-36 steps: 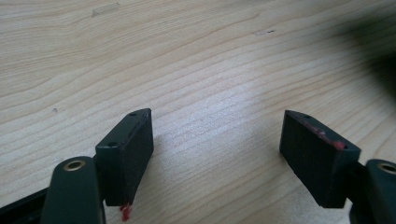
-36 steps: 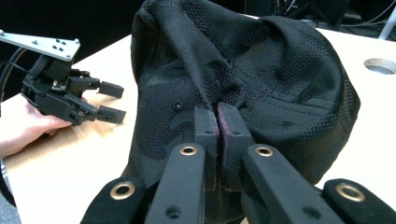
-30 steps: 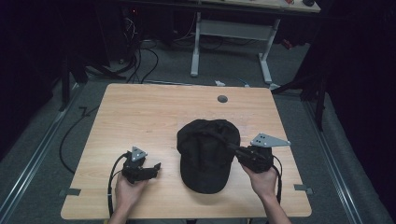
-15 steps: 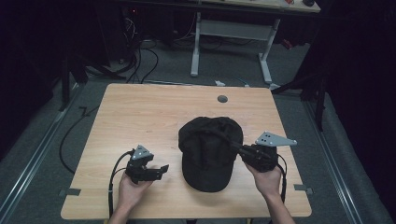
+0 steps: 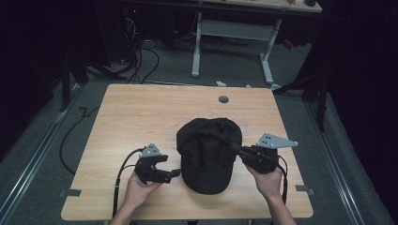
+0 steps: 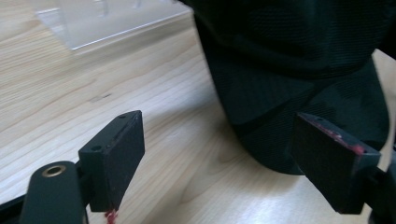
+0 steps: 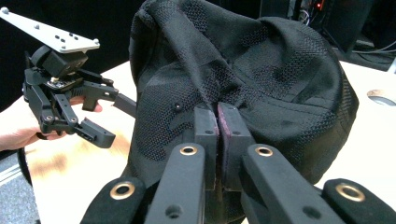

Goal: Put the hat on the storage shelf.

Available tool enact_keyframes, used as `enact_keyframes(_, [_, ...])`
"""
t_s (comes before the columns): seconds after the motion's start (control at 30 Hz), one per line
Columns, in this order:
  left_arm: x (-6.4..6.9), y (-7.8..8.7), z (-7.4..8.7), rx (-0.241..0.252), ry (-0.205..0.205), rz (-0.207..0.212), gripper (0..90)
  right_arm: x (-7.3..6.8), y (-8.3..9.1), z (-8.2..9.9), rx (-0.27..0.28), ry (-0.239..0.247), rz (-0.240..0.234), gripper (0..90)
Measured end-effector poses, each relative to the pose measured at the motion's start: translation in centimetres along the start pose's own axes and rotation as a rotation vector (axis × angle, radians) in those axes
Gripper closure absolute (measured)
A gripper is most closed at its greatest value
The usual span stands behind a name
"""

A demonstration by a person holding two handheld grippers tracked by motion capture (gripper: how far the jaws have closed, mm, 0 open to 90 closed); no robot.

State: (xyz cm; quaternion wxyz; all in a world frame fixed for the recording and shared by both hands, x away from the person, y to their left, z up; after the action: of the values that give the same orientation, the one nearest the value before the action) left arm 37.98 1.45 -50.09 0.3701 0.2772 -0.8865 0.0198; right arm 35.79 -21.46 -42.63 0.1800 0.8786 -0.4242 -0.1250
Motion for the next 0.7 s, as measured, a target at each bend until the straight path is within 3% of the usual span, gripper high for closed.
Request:
enact_keyframes(0.17, [0.8, -0.5, 0.3, -0.036, 0.003, 0.043, 17.1, -0.1, 0.1, -0.1, 0.009, 0.003, -0.015, 88.1])
enact_keyframes(0.7, [2.2, -1.8, 0.4, -0.096, 0.023, 0.105, 16.9, -0.4, 0.6, -0.2, 0.046, 0.033, -0.074, 88.1])
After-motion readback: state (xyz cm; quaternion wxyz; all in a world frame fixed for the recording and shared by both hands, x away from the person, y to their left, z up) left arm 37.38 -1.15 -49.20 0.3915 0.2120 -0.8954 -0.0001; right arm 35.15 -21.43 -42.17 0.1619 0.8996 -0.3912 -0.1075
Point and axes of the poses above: each handheld gripper's, and its own axes: y roughly backward along the jaws, z roughly out of its underside, x roughly to its right, the point moved 6 cm from there along -y, roughly forward along the jaws, and after that the axes turned 8 degrees about z, right-handed, at the moved point
